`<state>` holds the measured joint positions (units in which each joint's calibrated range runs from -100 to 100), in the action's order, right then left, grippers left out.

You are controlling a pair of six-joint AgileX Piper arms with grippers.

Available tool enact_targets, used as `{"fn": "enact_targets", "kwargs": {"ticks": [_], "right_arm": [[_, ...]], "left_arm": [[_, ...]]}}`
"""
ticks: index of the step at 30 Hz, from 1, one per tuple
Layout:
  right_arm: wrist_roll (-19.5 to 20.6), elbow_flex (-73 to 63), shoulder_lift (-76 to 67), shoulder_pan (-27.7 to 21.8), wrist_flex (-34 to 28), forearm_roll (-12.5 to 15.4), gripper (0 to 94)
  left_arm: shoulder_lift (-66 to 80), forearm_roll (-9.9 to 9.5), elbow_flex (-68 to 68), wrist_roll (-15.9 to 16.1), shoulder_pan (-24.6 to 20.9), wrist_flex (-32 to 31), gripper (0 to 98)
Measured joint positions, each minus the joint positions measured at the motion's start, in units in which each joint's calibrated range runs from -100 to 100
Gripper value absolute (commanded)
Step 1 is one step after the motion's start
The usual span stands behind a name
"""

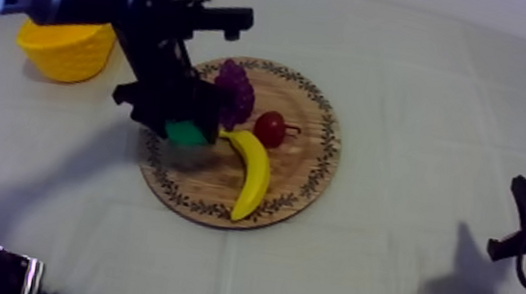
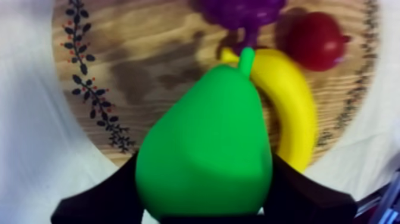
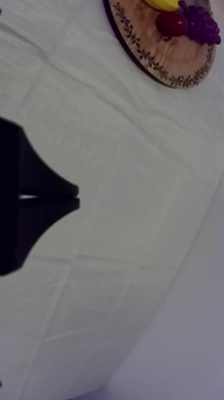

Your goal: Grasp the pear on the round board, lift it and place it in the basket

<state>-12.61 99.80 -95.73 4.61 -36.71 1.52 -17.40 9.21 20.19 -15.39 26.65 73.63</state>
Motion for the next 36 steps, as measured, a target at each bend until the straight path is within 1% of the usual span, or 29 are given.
{"fn": "enact_targets", "kwargs": {"ticks": [2, 4, 9, 15, 18, 26, 36], "right_arm": [[0.0, 0.0, 0.0, 0.0, 0.0, 0.0, 0.2], [0.0, 0.0, 0.0, 0.0, 0.0, 0.0, 0.2], [0.0, 0.0, 0.0, 0.0, 0.0, 0.0, 0.2], [0.0, 0.0, 0.0, 0.0, 0.0, 0.0, 0.2], [0.0, 0.0, 0.0, 0.0, 0.0, 0.0, 0.2], [0.0, 0.0, 0.0, 0.0, 0.0, 0.0, 0.2], [0.0, 0.0, 0.0, 0.0, 0.0, 0.0, 0.2]], "left_arm": [[1.96, -0.63, -0.77, -0.51, 0.19, 1.46, 51.7], [4.61, -1.48, -2.93, -1.16, 0.35, 4.22, 51.7], [10.74, -2.76, -8.01, -2.02, 0.43, 10.39, 51.9], [14.49, -4.17, -14.48, -2.82, 0.79, 17.21, 52.1], [15.18, -4.46, -16.83, -2.95, 0.89, 19.1, 52.1], [15.74, -5.29, -16.77, -2.64, -0.5, 20.04, 52.6], [14.58, -6.08, -17.32, -0.33, -5.9, 20.63, 52.5]]}}
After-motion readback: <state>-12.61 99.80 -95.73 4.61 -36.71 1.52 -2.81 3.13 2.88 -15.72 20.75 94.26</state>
